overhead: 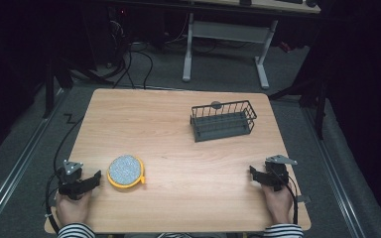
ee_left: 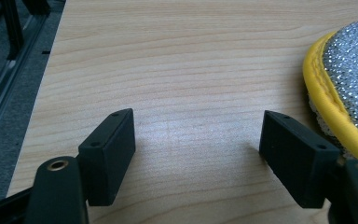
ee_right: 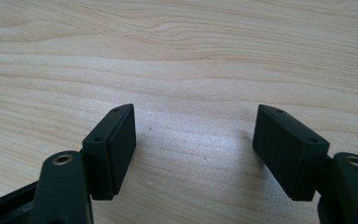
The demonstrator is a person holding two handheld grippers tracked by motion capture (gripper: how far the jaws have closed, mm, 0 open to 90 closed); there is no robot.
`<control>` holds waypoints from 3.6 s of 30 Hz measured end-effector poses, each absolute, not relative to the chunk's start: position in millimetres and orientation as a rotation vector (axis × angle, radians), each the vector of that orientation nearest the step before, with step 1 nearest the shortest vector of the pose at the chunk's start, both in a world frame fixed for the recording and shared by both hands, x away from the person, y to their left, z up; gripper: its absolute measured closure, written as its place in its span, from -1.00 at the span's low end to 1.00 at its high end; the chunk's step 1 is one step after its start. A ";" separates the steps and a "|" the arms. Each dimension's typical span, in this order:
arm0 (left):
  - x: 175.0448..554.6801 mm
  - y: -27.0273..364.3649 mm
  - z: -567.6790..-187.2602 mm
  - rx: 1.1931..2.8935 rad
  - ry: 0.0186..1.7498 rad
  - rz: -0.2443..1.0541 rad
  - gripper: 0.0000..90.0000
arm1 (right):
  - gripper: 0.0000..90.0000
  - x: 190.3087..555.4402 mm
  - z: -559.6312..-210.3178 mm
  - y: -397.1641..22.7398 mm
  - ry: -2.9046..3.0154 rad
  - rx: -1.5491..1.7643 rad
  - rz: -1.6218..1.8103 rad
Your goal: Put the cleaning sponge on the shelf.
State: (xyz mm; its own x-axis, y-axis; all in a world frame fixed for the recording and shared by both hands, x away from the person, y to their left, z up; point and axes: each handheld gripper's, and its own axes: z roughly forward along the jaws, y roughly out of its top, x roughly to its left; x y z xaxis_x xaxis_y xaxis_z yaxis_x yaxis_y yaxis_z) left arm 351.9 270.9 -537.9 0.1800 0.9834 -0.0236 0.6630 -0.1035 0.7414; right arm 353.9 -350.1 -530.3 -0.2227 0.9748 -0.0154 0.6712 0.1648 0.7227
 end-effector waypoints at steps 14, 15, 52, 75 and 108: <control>352.2 270.4 -537.7 1.833 1.556 0.670 -0.33 | -0.32 354.2 -530.1 -350.3 1.965 1.553 0.828; 352.2 270.4 -537.7 1.833 1.555 0.670 -0.32 | -0.32 354.2 -530.1 -350.3 1.965 1.553 0.828; 356.5 265.7 -537.1 1.791 1.531 0.599 -0.28 | 0.19 438.9 -439.3 -370.3 1.897 1.525 1.035; 357.1 255.9 -537.7 1.870 1.508 0.648 -0.41 | 0.30 548.5 -433.2 -353.0 1.958 1.692 0.854; 356.8 255.5 -537.6 1.878 1.498 0.639 -0.43 | 0.83 497.6 -442.9 -327.3 2.000 1.680 0.708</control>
State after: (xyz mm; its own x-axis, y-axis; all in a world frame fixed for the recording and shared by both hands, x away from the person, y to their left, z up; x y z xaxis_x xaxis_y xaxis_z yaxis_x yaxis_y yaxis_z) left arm 356.8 255.5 -537.6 0.2303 0.9729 -0.0196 0.6594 -0.1412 0.7384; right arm 497.6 -327.3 -442.9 -0.1719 0.9851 -0.0020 0.7645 0.1347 0.6304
